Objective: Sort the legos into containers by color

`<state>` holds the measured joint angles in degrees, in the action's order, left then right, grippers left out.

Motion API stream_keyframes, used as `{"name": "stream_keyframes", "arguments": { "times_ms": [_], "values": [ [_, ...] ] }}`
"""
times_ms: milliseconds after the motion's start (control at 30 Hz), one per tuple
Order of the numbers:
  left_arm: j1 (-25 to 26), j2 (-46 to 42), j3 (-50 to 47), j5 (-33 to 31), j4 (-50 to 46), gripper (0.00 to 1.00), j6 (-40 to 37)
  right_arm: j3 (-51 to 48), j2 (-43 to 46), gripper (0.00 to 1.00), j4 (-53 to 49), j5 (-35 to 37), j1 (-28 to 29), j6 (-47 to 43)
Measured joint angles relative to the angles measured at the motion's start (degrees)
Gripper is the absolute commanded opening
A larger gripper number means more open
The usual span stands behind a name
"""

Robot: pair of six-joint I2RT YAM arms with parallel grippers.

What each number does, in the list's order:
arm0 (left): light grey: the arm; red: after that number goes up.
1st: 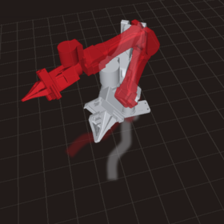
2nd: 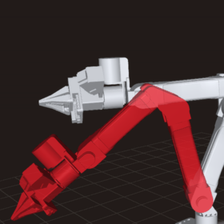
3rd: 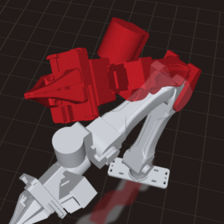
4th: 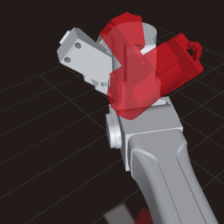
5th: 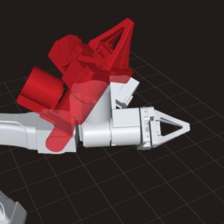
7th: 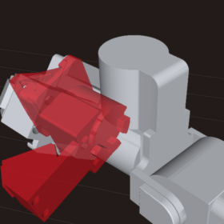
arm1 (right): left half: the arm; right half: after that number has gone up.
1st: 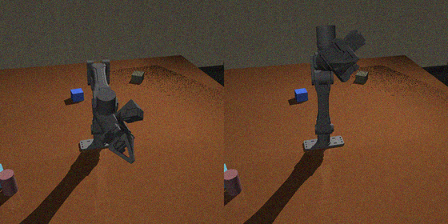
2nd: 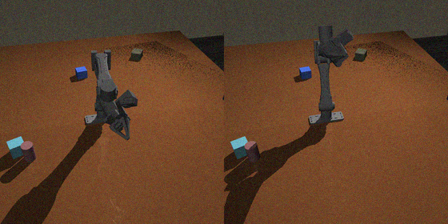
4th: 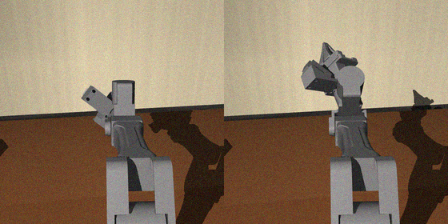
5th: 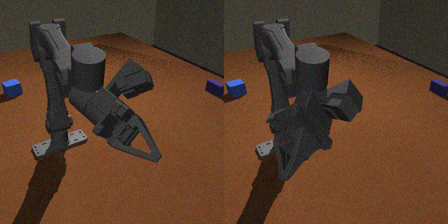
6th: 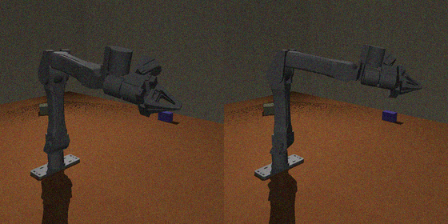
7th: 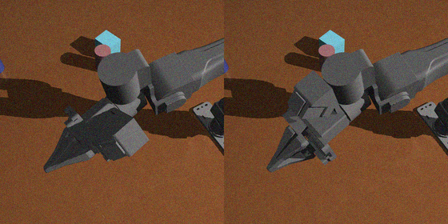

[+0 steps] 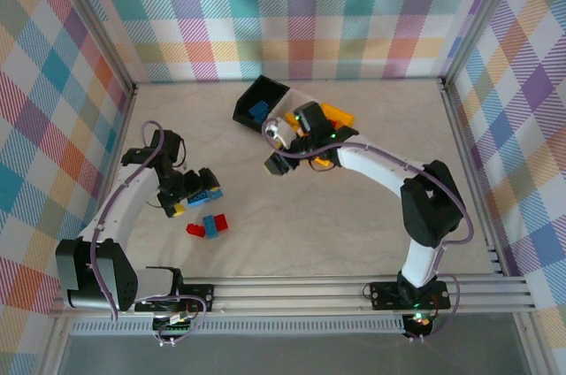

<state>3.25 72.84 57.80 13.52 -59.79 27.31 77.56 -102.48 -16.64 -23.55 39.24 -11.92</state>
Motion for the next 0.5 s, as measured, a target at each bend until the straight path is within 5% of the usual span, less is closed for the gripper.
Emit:
{"name": "stream_keyframes", "arguments": {
  "times_ms": [300, 500],
  "values": [
    [-1.5, -6.6, -9.3, -0.5, 0.0, 1.0, 9.6, -4.7, -3.2, 0.61, 4.8, -3.1, 11.3, 2.8],
    [-1.6, -9.8, -16.7, -0.5, 2.7, 0.95, 18.2, -5.6, -4.9, 0.61, 6.5, -3.6, 12.2, 3.8]
  ]
}}
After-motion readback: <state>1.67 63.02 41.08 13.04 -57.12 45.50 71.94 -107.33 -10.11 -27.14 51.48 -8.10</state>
